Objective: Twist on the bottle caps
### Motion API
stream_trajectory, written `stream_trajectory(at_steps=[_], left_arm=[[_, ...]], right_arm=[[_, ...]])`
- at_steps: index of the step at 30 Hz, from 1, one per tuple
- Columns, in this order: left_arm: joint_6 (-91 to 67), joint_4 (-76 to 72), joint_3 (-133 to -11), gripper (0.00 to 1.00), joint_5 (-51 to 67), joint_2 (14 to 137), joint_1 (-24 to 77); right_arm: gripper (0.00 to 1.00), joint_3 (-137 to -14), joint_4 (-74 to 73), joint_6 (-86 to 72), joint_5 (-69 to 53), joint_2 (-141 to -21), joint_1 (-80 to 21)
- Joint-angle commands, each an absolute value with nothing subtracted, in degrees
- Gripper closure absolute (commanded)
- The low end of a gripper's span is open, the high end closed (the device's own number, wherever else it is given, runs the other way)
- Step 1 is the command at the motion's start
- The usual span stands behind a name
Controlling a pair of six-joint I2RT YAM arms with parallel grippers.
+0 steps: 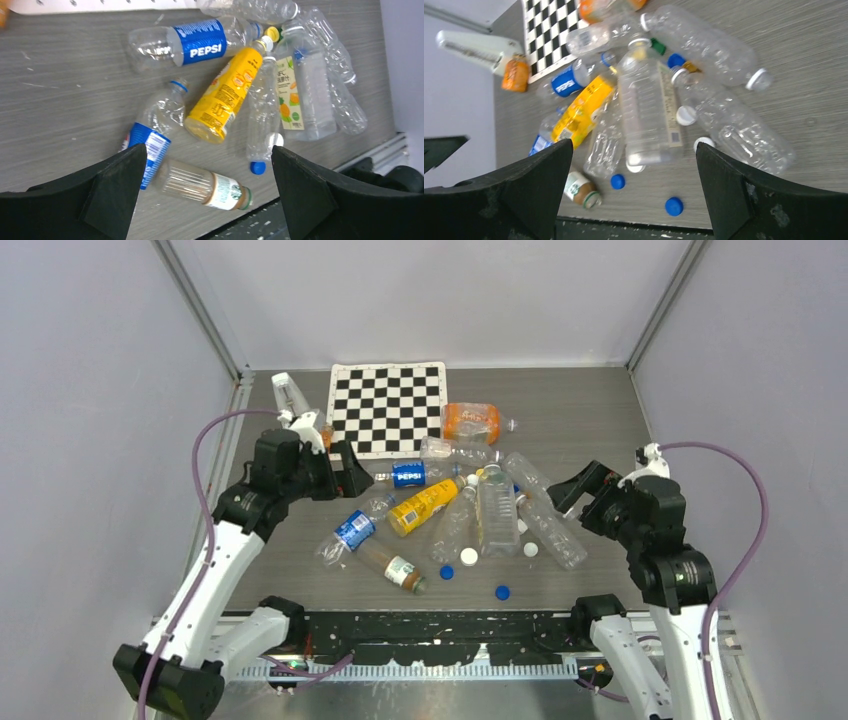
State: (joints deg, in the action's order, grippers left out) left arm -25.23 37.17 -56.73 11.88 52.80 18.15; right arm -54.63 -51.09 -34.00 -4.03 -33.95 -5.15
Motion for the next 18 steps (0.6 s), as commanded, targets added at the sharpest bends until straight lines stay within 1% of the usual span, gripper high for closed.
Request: stream_trajectory(at_steps=[1, 3, 6, 8, 12, 15, 18], left_arm=[[-30.9, 36.2, -60.2, 0.01, 18.5, 58.2, 19.3], [-31.8, 35.7, -61.4, 0.02, 17.1, 60.5, 21.7], [-32.9, 35.1, -63.6, 0.01, 13.0, 63.8, 28.1], [-33.7, 34.3, -64.6, 0.01, 11.0, 65.9, 31.7], [-35.3, 32.3, -64.9, 0.01, 7.1, 69.2, 37.3], [-36.7, 31.0, -65.2, 0.01, 5.8, 71.8, 40.5], [-38.8, 29.8, -64.9, 0.01, 4.4, 73.4, 42.8]], right_arm=[[0.0, -53.0, -45.5, -37.7, -13.3, -33.2, -5.4], [0.0, -53.7, -48.1, -37.6, -13.4, -36.7, -5.4], [0.0, -53.9, -49.5, -38.0, -12.7, -40.2, -6.2], [0.0, -54.0, -50.6, -37.9, -8.6, -41.7, -7.7], [0.0, -54.6, -52.2, -38.8, -2.0, -46.5, -14.2], [0.0, -55.3, -52.4, -41.1, 5.2, -49.8, -22.4], [0.0, -55.7, -52.2, -42.3, 9.9, -54.2, -26.6]])
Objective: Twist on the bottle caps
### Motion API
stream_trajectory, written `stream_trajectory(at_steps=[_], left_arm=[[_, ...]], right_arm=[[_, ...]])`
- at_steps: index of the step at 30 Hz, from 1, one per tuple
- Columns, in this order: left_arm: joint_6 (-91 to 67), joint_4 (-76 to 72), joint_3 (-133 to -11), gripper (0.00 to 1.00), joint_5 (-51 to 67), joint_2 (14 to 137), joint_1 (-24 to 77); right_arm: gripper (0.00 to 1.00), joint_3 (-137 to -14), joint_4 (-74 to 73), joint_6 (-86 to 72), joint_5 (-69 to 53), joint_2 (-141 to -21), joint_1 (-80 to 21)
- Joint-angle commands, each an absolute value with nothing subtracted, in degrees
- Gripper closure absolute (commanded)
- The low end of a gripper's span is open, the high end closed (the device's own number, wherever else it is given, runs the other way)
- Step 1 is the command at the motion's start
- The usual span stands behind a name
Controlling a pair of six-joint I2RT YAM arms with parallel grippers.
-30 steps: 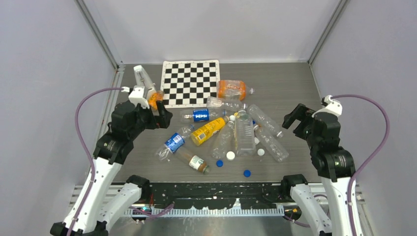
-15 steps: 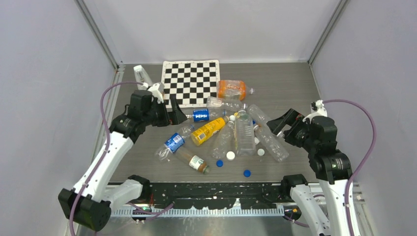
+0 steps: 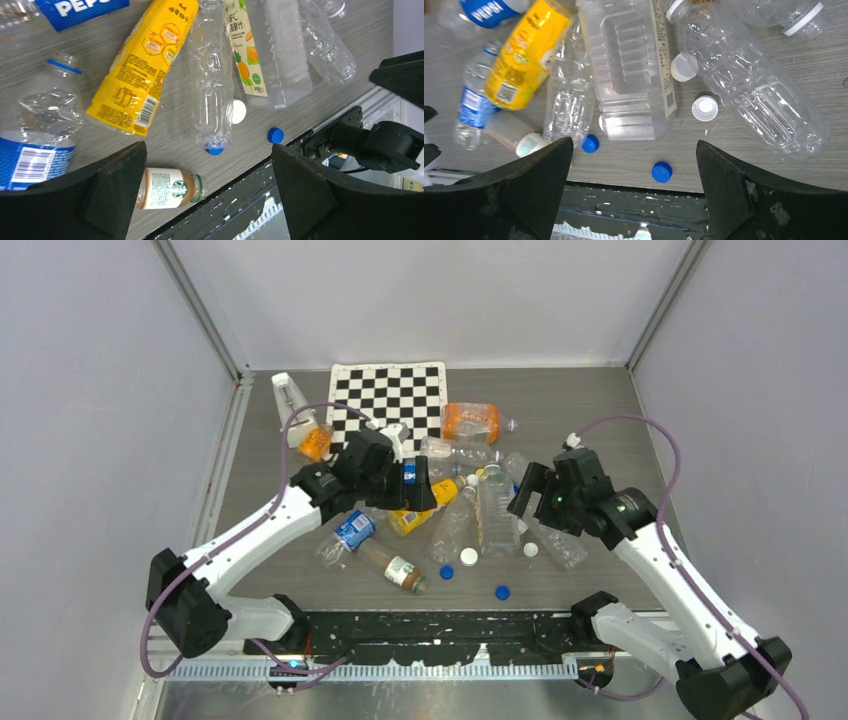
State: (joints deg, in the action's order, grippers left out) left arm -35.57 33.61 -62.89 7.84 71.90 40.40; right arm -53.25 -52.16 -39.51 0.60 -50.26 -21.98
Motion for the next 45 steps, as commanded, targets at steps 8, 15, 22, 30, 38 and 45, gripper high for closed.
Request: stream_trajectory(at_steps=[8, 15, 22, 30, 38, 45], left_arm=[[-43.8, 27.1, -66.5, 0.02, 0.5, 77.5, 47.0], [-42.1, 31.7, -67.1, 0.02, -8.2, 75.9, 46.9], [-40.5, 36.9, -64.2, 0.02, -13.5, 68.9, 43.9], [-39.5, 40.3, -61.1, 0.02, -15.3, 62.2, 40.0], [-39.3, 40.6, -60.4, 0.02, -14.7, 61.9, 39.4], [-39.1, 40.5, -59.9, 0.02, -13.9, 62.7, 39.3]], right_arm=[[0.02, -55.7, -52.4, -42.3, 9.9, -57.7, -29.5], [0.06, -55.7, -52.0, -48.0, 14.4, -60.1, -39.9], [0.18, -57.5, -49.5, -53.2, 18.0, -70.4, -53.3], [0.33, -58.0, -46.3, -54.8, 17.7, -79.1, -59.2], [0.48, -57.5, -43.6, -54.4, 17.0, -85.9, -59.3], [0.49, -57.9, -42.9, -53.6, 19.2, -90.0, -59.3]])
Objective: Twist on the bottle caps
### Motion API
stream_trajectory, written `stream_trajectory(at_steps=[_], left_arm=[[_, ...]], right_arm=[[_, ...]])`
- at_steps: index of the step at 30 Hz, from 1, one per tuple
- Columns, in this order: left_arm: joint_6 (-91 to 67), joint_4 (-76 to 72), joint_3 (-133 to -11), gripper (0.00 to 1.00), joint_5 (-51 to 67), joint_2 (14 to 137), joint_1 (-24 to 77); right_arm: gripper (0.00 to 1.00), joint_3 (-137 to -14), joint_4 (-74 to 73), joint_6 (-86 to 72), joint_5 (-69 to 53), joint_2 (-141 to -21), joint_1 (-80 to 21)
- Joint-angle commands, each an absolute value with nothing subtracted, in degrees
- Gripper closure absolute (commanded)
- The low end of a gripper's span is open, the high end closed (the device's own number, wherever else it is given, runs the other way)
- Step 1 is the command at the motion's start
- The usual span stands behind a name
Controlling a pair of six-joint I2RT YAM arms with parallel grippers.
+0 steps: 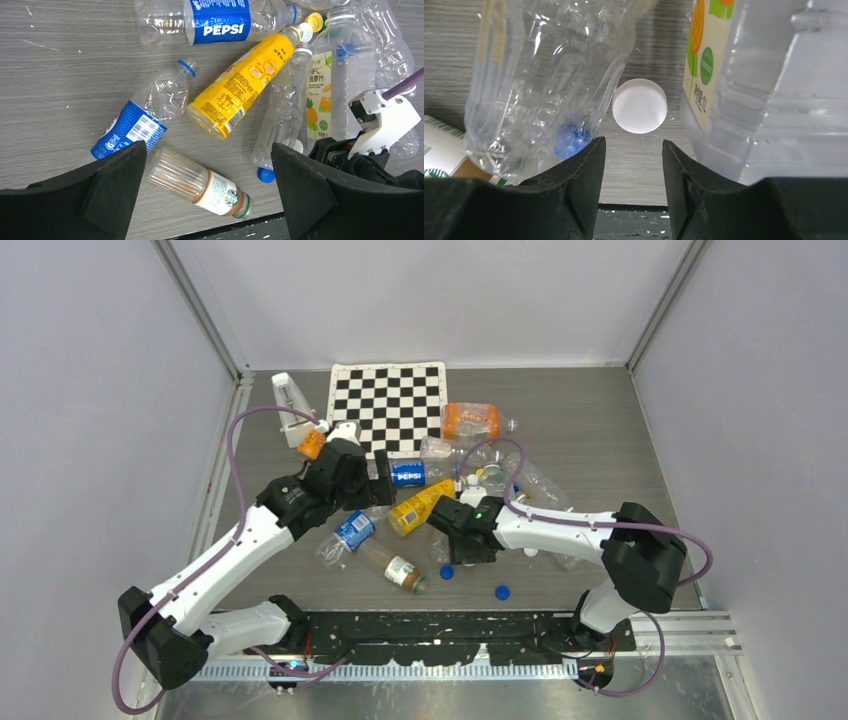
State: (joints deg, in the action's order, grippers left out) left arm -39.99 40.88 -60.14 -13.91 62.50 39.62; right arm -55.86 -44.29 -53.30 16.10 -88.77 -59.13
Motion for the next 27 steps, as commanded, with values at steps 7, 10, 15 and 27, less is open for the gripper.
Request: stream_trajectory(at_steps=[7, 10, 15, 27], left_arm=[[-39.0, 40.3, -59.7, 0.02, -13.6, 63.0, 39.1], [-39.0, 40.2, -59.5, 0.02, -13.2, 63.0, 39.0], [-39.0, 40.0, -59.3, 0.02, -13.0, 63.2, 39.0], [-39.1, 38.9, -59.0, 0.02, -11.2, 64.0, 38.7]], right_arm=[[0.43, -58.8, -42.4, -52.9, 20.9, -93.0, -58.6], [0.42, -60.1, -43.2, -52.5, 19.6, -91.6, -58.3], [0.37, -64.5, -49.1, -52.2, 20.3, -84.9, -58.4], [0.09, -62.1, -55.3, -48.9, 23.6, -75.5, -46.5]])
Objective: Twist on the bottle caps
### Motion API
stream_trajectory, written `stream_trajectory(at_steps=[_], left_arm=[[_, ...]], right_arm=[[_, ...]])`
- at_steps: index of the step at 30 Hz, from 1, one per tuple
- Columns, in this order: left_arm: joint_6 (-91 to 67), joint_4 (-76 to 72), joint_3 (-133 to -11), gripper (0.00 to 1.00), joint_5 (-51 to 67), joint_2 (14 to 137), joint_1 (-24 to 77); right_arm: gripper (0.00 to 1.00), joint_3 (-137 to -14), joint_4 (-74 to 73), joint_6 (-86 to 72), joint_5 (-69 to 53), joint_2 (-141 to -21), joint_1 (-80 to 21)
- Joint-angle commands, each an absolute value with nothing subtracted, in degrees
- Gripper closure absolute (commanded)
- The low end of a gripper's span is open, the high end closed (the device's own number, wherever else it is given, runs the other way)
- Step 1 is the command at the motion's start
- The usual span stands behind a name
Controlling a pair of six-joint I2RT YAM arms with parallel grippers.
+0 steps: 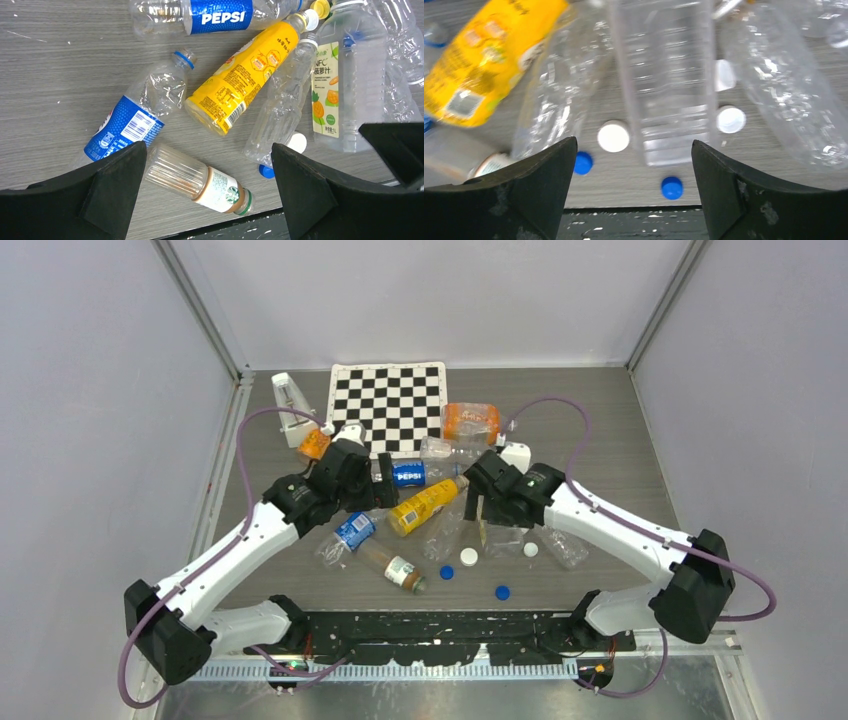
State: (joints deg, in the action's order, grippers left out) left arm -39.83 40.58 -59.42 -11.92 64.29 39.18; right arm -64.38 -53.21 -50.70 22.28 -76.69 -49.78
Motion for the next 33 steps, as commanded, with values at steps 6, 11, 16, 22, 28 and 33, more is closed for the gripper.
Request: stream_trajectory(at_steps=[6, 11, 16, 22, 28, 33], left_arm=[[-39.0, 38.9, -59.0, 0.02, -10.9, 63.8, 38.5], [-39.2, 38.7, -58.8, 0.02, -10.1, 64.0, 38.4], [-39.5, 38.3, -58.6, 0.02, -9.4, 64.0, 38.4], [-39.9, 38.1, -58.5, 0.02, -8.6, 64.0, 38.4], [-40.6, 37.4, -57.8, 0.02, -7.5, 63.9, 38.3], [-41.0, 35.6, -56.9, 0.02, -5.5, 63.4, 38.3]], right_arm=[[0.03, -58.0, -52.7, -47.6, 21.4, -76.1, -42.3], [0.03, -55.0, -49.0, -47.0, 18.3, -77.4, -40.5], [0.03, -53.3, -45.5, -46.3, 16.2, -78.4, -40.4], [0.03, -53.1, -44.0, -44.7, 15.8, -79.9, -40.4], [0.05, -52.9, -43.0, -43.6, 17.0, -81.4, -40.4], [0.19, -53.1, -42.8, -43.4, 17.0, -80.1, -40.4]])
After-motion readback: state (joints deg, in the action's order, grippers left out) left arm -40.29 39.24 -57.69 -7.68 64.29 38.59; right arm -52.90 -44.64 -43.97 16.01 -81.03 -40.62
